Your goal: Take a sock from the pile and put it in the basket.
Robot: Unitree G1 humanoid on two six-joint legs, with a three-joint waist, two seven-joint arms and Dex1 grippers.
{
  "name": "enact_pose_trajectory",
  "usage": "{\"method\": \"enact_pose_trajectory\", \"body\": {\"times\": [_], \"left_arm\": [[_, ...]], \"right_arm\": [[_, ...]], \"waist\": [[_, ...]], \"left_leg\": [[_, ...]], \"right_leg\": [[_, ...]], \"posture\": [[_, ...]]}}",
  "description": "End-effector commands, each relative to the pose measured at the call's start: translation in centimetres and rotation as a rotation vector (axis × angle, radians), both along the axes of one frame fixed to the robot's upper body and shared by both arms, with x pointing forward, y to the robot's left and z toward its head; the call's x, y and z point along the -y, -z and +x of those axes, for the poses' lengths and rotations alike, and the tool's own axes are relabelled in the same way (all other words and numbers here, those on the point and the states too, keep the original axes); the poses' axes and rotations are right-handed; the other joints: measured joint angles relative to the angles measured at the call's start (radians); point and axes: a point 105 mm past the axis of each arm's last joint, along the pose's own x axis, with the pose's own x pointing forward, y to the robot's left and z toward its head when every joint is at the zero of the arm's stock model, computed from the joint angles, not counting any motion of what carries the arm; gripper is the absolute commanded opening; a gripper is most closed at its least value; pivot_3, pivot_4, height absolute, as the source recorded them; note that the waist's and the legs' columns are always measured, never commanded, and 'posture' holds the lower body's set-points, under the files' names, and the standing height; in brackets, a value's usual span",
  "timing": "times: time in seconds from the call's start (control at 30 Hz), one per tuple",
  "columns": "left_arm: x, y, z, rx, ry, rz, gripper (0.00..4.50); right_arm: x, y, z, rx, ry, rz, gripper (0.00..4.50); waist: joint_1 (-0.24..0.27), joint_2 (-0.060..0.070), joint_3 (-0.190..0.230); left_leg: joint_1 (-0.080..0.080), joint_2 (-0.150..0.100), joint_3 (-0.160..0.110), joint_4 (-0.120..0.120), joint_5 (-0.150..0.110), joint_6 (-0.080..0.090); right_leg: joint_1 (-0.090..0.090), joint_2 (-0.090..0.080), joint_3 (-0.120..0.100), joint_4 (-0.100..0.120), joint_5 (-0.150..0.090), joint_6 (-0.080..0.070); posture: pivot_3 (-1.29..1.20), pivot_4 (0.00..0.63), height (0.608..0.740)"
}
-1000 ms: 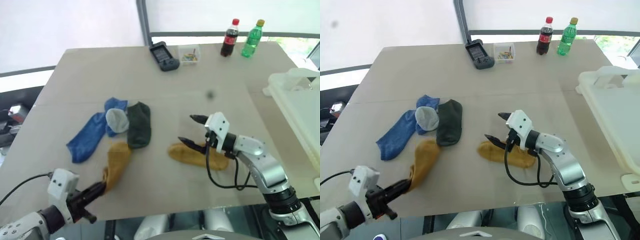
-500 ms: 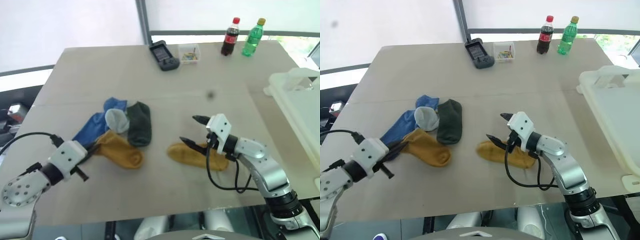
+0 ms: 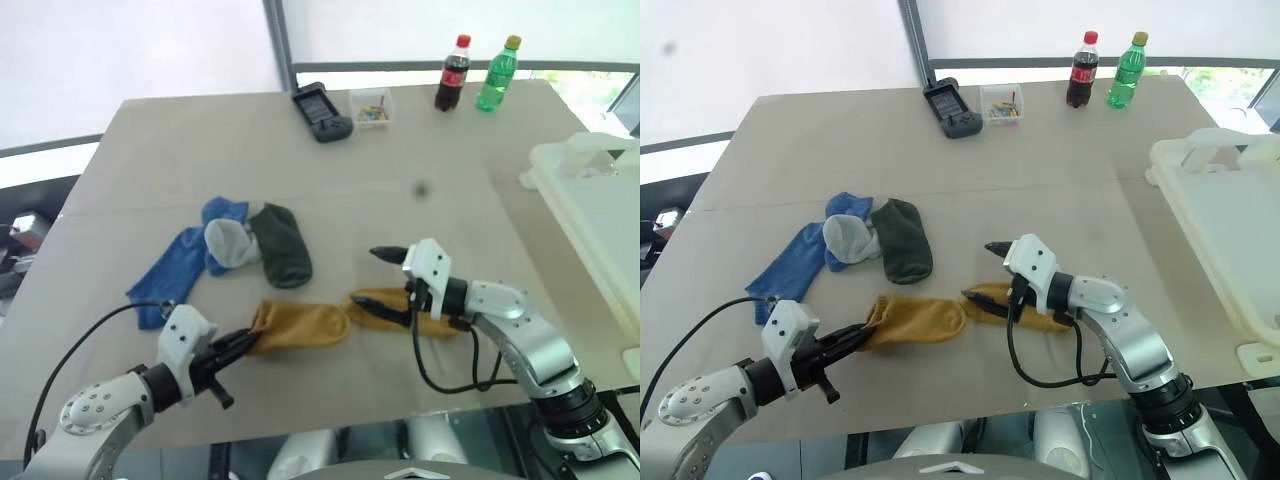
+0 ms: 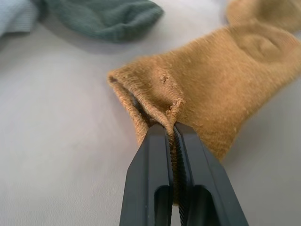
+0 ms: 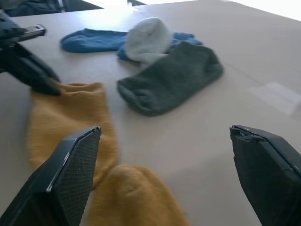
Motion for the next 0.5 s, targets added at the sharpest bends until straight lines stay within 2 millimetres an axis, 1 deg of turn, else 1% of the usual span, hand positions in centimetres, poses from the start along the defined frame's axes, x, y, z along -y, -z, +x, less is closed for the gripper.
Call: {"method": "enact_pose_trajectory", "body": {"times": [0.03,0.17,0.2,0.23,0.33,0.37,0.47,0.5], "left_arm": [[0.7,-1.4,0.4,0.054,-0.010,0.001,0.01],[0.3,-1.7,0.6,0.052,-0.037,-0.008,0.01],[0.3,-1.7,0.5,0.048,-0.039,-0.011,0.72],[0.2,-1.7,0.4,0.045,-0.039,-0.008,0.80],[0.3,-1.5,-0.2,0.010,-0.033,-0.036,2.02],[0.3,-1.4,-0.4,-0.006,-0.038,-0.052,2.52],[-0.3,-1.3,-0.9,-0.055,-0.061,-0.110,2.52],[-0.5,-1.3,-1.0,-0.081,-0.074,-0.156,2.52]], "right_arm": [[-1.4,-1.1,-0.7,0.054,-0.091,-0.001,4.50],[-1.5,-0.8,-0.3,0.085,-0.111,-0.041,4.50],[-1.5,-0.7,-0.3,0.090,-0.117,-0.053,4.50],[-1.6,-0.4,-0.4,0.099,-0.130,-0.071,4.50],[-2.1,0.6,-0.7,0.135,-0.178,-0.132,4.50],[-2.3,0.7,-0.6,0.158,-0.184,-0.145,4.50],[-2.8,0.6,0.2,0.231,-0.180,-0.165,4.50],[-3.0,0.4,0.4,0.255,-0.175,-0.166,4.50]], "waist": [[0.001,0.000,0.000],[0.002,0.000,0.000],[0.002,0.000,0.000],[0.002,0.000,0.000],[0.001,0.000,0.000],[0.000,0.000,0.000],[-0.001,0.000,0.000],[0.000,0.000,0.000]], "left_leg": [[0.000,0.000,0.000,0.000,0.000,0.000],[0.000,0.000,0.001,0.000,0.000,0.000],[0.000,0.000,0.001,0.000,0.000,0.000],[0.000,0.000,0.001,0.000,0.000,0.000],[0.000,0.000,0.001,0.000,0.000,0.000],[0.000,0.000,0.001,0.000,0.000,0.000],[0.000,0.001,0.001,0.000,0.000,0.000],[0.000,0.001,0.001,0.001,0.000,0.000]], "right_leg": [[0.000,0.000,0.000,0.000,0.000,0.000],[0.000,0.000,0.001,-0.001,0.000,0.000],[0.000,0.000,0.001,-0.001,0.000,0.000],[0.000,0.000,0.001,-0.001,0.000,0.000],[0.000,0.001,0.001,-0.002,0.000,0.000],[0.000,0.001,0.001,-0.002,0.000,0.000],[0.000,0.001,0.001,-0.001,0.000,0.000],[0.000,0.002,0.001,-0.001,0.000,0.000]], "posture": [[0.00,0.150,0.740],[0.00,0.150,0.740],[0.00,0.150,0.740],[0.00,0.150,0.740],[0.00,0.150,0.740],[0.00,0.150,0.740],[0.00,0.150,0.740],[0.00,0.150,0.740]]}}
